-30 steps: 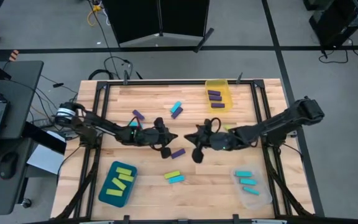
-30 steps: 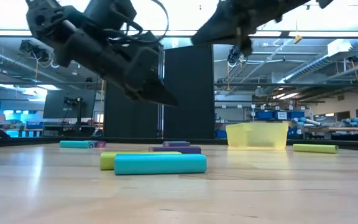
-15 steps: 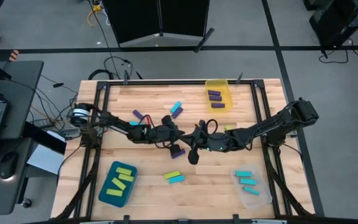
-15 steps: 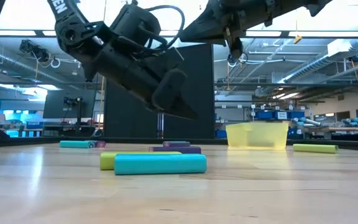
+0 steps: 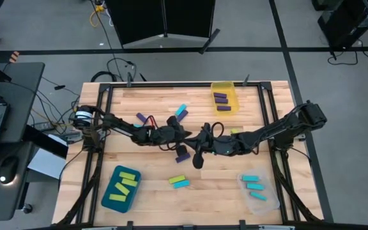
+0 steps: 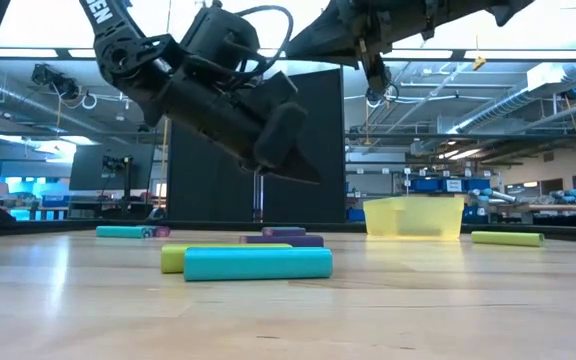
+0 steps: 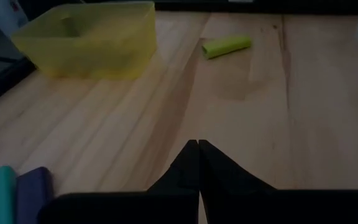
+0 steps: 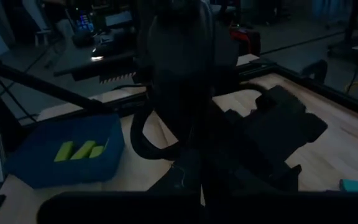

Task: Sort blocks
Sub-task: Put the violet block into the transparent yellow bin

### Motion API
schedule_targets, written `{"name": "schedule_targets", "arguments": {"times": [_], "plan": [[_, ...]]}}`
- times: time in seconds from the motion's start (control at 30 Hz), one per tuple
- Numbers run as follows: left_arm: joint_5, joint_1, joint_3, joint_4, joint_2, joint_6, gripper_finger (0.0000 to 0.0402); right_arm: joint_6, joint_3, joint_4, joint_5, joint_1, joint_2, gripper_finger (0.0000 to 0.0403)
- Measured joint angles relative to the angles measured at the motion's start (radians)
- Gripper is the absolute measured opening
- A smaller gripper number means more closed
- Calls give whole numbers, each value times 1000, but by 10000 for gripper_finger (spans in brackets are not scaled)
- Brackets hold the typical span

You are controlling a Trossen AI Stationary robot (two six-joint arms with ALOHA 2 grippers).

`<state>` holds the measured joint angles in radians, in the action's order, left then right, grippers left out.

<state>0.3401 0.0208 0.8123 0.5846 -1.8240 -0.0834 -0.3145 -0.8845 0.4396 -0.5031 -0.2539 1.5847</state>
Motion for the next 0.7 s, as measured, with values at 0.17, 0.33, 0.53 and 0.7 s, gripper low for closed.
{"name": "schedule_targets", "arguments": {"times": [0.17, 0.33, 0.53, 0.7], "plan": [[-5, 0, 35, -1, 0, 6, 5, -5, -1, 27, 6, 0, 32, 11], [-5, 0, 60, 1, 0, 27, 5, -3, -1, 42, 7, 2, 44, 11], [-12, -1, 66, 15, 0, 52, 5, -3, -2, 7, 17, 3, 48, 18], [-12, -2, 66, 19, 1, 74, 5, -4, -3, -52, 14, 1, 29, 40]]}}
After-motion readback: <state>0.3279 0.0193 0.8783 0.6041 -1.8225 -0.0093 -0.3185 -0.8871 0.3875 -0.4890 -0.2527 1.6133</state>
